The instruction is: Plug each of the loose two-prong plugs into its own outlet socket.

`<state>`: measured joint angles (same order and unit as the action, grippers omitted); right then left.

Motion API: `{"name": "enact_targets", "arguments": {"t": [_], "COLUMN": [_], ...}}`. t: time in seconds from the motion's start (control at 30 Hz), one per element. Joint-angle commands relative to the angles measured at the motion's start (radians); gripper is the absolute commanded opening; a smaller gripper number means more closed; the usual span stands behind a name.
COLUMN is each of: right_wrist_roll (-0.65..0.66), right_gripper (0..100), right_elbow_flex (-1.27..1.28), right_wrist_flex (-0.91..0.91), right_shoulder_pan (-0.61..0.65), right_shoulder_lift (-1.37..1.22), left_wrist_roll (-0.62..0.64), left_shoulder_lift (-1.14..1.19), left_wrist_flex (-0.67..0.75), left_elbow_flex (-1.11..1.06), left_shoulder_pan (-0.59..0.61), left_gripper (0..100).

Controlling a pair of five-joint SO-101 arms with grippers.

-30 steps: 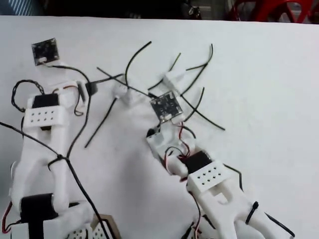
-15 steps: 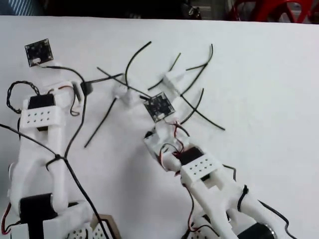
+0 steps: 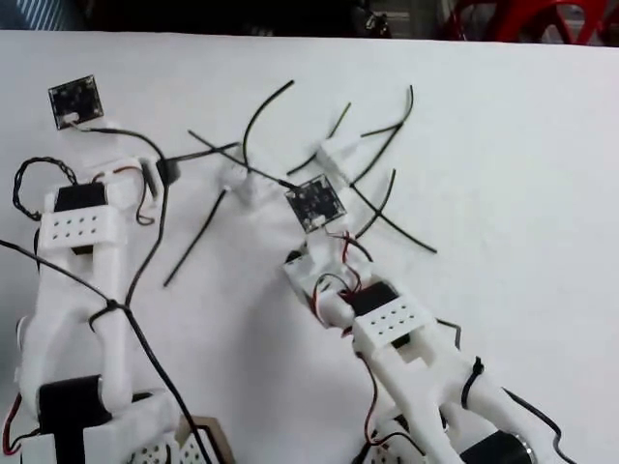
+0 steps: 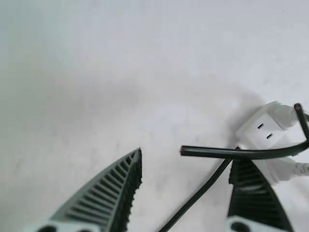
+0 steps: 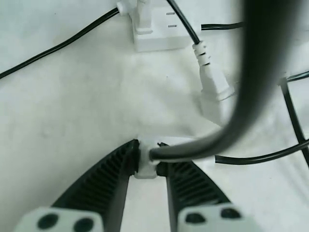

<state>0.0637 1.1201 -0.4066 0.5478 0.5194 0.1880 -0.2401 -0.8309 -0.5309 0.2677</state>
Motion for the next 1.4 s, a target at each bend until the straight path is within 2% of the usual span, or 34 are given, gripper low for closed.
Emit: {"name": "enact_targets", "arguments": {"t": [0.0, 0.57, 0.83, 1.23, 1.37], "right_wrist_roll": [0.008, 0.008, 0.008, 0.049, 0.051], "right_gripper": [1.9, 1.9, 1.9, 1.9, 1.8], "right_elbow_flex": [-0.029, -0.023, -0.046, -0.041, -0.048], "right_wrist_flex": [0.012, 0.036, 0.064, 0.058, -0.001], "right_shoulder_pan": [-0.015, -0.015, -0.013, -0.012, -0.007], "right_shoulder_lift": [-0.002, -0.007, -0.119, -0.119, -0.117], "left_wrist_roll": [0.009, 0.009, 0.009, 0.008, 0.008], "left_shoulder_lift": [-0.058, -0.056, -0.056, -0.056, -0.056], "left_wrist_flex": [-0.005, -0.006, -0.006, -0.006, -0.006], "left_elbow_flex": [0.052, 0.052, 0.051, 0.051, 0.051], "left_shoulder_pan": [0.004, 0.004, 0.004, 0.004, 0.005], "left_gripper": [29, 29, 29, 29, 29]}}
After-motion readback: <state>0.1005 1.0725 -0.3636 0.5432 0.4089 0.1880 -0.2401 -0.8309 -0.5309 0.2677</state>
